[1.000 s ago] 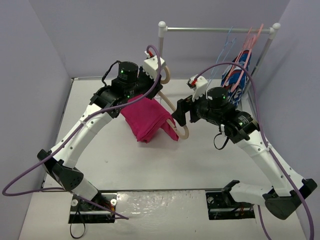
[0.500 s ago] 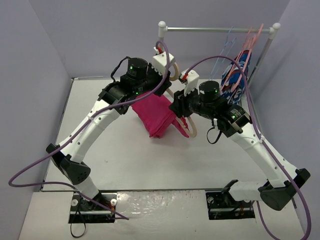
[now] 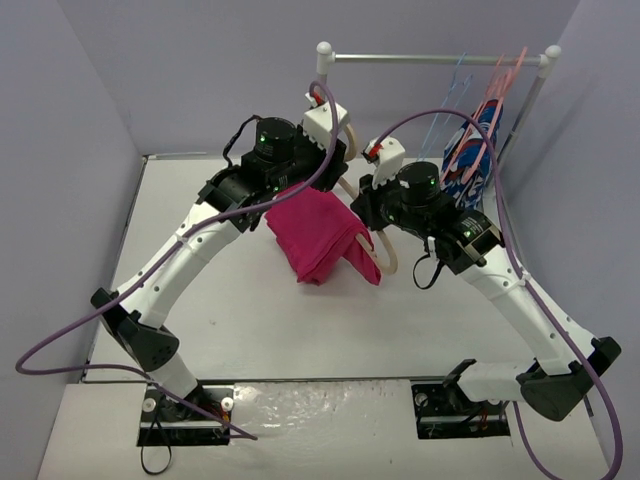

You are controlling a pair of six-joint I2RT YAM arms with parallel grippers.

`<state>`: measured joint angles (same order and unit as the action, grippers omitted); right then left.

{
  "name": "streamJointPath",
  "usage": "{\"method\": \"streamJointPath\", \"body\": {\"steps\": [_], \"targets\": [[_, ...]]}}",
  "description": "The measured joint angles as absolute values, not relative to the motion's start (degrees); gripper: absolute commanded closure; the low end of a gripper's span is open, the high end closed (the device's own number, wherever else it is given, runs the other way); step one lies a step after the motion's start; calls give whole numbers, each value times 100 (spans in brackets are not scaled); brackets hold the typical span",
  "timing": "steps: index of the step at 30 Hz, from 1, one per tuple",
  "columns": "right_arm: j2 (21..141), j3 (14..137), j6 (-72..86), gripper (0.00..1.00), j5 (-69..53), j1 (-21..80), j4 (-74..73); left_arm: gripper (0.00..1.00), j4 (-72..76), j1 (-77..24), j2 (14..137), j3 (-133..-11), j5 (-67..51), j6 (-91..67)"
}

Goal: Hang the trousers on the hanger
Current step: Place the hanger at the clothesline.

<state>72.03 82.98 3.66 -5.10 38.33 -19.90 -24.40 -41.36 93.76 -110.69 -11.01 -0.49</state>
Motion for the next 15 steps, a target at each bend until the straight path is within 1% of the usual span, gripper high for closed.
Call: {"method": "streamJointPath", "body": {"steps": [4,8,11,15], "targets": [[7150,8298,427,100,-375,3837,-2136,45,-2129,-4169,9027,-10682,-939,27],[7085,8297,468,100,-260,3842,-2291,43,-1900,-4174,8562,-10266,-693,207],[7049,8296,496,100,-197,3846,-2361,39,-1787,-4174,8179,-9976,-535,357],[6982,8294,515,100,-173,3860,-2337,38,-1534,-4178,7448,-9060,-494,480]]}}
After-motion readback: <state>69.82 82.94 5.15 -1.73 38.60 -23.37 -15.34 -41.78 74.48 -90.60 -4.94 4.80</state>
